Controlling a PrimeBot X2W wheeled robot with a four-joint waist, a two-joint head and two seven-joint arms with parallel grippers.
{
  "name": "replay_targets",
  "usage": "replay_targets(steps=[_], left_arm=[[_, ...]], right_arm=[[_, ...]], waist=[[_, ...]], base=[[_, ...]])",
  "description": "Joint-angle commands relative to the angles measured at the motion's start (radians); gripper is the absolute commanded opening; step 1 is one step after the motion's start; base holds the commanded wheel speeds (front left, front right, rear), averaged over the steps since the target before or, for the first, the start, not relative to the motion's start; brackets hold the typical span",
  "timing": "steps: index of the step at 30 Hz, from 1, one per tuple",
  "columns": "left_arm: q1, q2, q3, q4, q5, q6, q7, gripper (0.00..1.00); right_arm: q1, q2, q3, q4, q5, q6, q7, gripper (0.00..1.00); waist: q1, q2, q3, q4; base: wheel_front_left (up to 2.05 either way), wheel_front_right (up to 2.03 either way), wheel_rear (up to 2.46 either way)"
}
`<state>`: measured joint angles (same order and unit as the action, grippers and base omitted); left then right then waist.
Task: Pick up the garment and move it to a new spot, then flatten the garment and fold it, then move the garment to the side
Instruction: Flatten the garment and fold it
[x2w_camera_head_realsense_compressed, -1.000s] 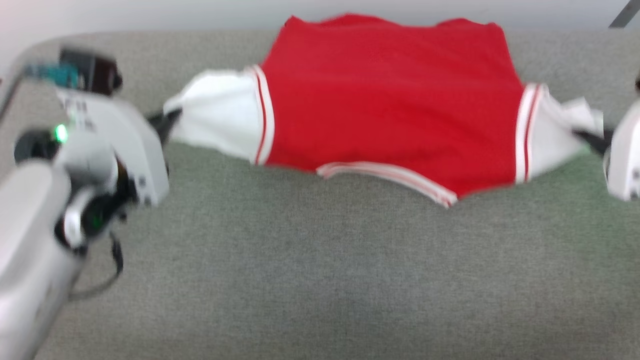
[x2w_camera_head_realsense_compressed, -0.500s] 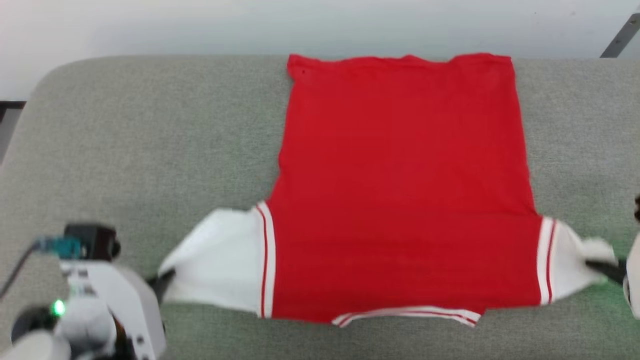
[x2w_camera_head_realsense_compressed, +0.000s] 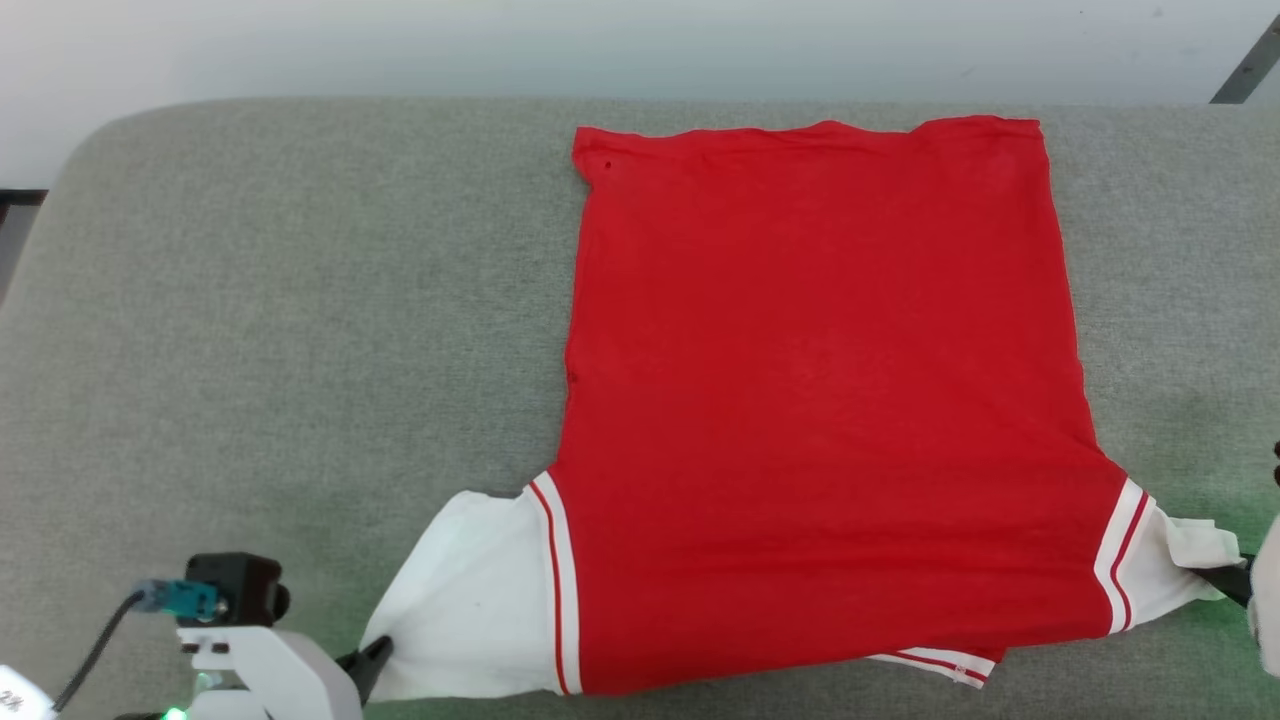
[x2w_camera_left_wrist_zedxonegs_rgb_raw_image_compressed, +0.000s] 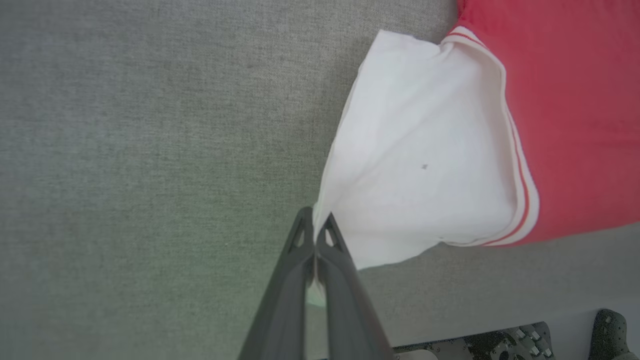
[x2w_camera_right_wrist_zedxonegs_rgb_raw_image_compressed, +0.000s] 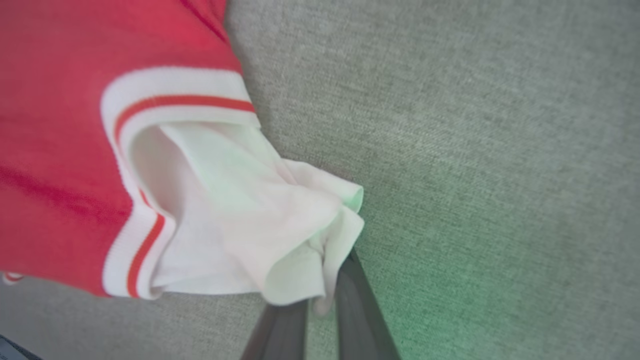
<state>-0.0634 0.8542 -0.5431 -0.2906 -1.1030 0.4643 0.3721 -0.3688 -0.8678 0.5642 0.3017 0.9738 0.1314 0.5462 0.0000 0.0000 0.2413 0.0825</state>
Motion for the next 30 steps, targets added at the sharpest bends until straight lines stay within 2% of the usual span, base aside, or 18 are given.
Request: replay_targets(steps=[1, 5, 6, 7, 8, 9, 10, 14, 19, 25, 30], left_arm=[[-0.012, -0.011, -0.005, 0.015, 0.009, -0.011, -0.007, 0.0], [-0.037, -0.036, -0.022, 0.057, 0.022, -0.037, -0.016, 0.0], [-0.043, -0.04, -0.025, 0.064, 0.026, -0.042, -0.018, 0.0], [-0.046, -0.046, -0.028, 0.071, 0.023, -0.048, -0.018, 0.0], [-0.05, -0.052, -0.03, 0.076, 0.021, -0.05, -0.018, 0.0], [-0.055, -0.054, -0.032, 0.08, 0.023, -0.053, -0.02, 0.0], [-0.058, -0.055, -0.034, 0.084, 0.028, -0.057, -0.021, 0.0], [-0.065, -0.066, -0.04, 0.094, 0.03, -0.06, -0.022, 0.0], [-0.061, -0.069, -0.042, 0.096, 0.032, -0.057, -0.025, 0.0], [-0.055, -0.063, -0.041, 0.093, 0.037, -0.052, -0.029, 0.0], [-0.064, -0.065, -0.045, 0.084, 0.046, -0.054, -0.034, 0.0]], right_arm=[[0.03, 0.035, 0.008, 0.016, -0.022, -0.001, 0.013, 0.0], [0.043, 0.085, -0.011, 0.038, -0.07, -0.001, 0.038, 0.0], [0.042, 0.098, -0.017, 0.043, -0.088, -0.001, 0.041, 0.05], [0.038, 0.108, -0.023, 0.049, -0.105, -0.001, 0.045, 0.24], [0.037, 0.118, -0.026, 0.056, -0.121, -0.001, 0.051, 0.36], [0.038, 0.13, -0.027, 0.062, -0.139, -0.001, 0.058, 0.62], [0.036, 0.144, -0.029, 0.068, -0.154, -0.001, 0.06, 1.0], [0.038, 0.193, -0.038, 0.089, -0.195, -0.001, 0.082, 1.0], [0.039, 0.205, -0.069, 0.046, -0.212, 0.0, 0.125, 1.0], [0.057, 0.172, -0.164, -0.105, -0.194, 0.001, 0.22, 1.0], [0.053, 0.144, -0.3, -0.265, -0.213, -0.001, 0.272, 1.0]], waist=[[0.0, 0.0, 0.002, -0.003], [0.0, 0.0, 0.008, -0.007], [0.0, 0.0, 0.01, -0.008], [0.0, 0.0, 0.011, -0.01], [0.0, 0.0, 0.012, -0.012], [0.0, 0.0, 0.013, -0.013], [0.0, 0.0, 0.014, -0.014], [0.0, 0.0, 0.014, -0.018], [0.0, 0.0, 0.011, -0.023], [0.0, 0.0, 0.007, -0.026], [0.0, 0.0, 0.019, -0.016]], base=[[0.0, 0.0, 0.0], [0.0, 0.0, 0.0], [0.0, 0.0, 0.0], [0.0, 0.0, 0.0], [0.0, 0.0, 0.0], [0.0, 0.0, 0.0], [0.0, 0.0, 0.0], [0.0, 0.0, 0.0], [0.0, 0.0, 0.0], [0.0, 0.0, 0.0], [0.0, 0.0, 0.0]])
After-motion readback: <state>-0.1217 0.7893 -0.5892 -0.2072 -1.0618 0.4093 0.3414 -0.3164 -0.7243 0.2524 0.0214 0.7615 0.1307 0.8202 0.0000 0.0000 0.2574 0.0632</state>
